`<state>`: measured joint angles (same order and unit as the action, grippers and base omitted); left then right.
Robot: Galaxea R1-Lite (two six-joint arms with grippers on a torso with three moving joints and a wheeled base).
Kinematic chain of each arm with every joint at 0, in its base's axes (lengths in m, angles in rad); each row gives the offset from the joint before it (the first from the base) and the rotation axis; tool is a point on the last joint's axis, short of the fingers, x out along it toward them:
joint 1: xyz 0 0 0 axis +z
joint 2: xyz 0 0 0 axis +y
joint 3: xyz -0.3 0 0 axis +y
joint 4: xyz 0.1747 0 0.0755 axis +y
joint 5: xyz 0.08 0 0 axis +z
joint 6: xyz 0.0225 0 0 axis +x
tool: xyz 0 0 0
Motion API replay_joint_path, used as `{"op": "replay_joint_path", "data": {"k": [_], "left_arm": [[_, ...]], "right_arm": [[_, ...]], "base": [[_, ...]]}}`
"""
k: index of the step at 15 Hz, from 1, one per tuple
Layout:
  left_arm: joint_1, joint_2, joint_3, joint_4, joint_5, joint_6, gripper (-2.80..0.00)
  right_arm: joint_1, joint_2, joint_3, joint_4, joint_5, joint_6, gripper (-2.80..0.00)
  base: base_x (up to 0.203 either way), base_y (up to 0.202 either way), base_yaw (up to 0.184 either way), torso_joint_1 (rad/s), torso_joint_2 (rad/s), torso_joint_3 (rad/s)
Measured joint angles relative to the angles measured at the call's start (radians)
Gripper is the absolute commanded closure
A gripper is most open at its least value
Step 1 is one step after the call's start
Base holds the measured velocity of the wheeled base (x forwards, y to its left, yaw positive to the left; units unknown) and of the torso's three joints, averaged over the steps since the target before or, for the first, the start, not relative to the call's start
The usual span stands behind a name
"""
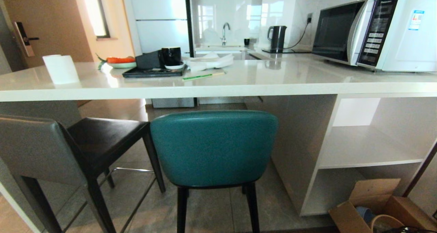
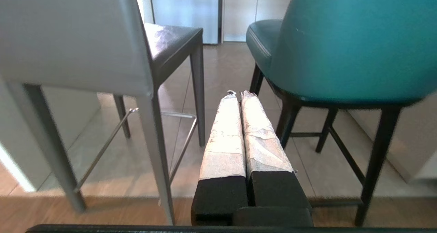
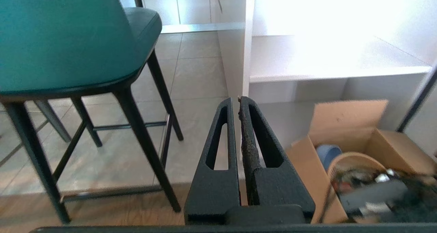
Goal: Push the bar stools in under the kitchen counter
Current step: Pull the blue chair out from under the dining table
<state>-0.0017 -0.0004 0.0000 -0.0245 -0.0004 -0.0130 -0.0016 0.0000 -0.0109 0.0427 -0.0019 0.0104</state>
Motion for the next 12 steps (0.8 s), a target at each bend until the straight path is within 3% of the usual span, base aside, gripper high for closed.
{"op": "replay_joint_path", "data": {"k": [9, 12], "left_arm": [[0.0, 0.0, 0.0, -0.001, 0.0, 0.0, 0.0], [0.0, 0.0, 0.0, -0.001, 0.0, 0.0, 0.0]], "right_arm": [[0.0, 0.0, 0.0, 0.0, 0.0, 0.0, 0.0], [0.0, 0.0, 0.0, -0.001, 0.0, 0.0, 0.0]], "base": [[0.192, 0.0, 0.002, 0.003, 0.0, 0.002], [0.042, 0.0, 0.0, 0.004, 0.0, 0.0]]}}
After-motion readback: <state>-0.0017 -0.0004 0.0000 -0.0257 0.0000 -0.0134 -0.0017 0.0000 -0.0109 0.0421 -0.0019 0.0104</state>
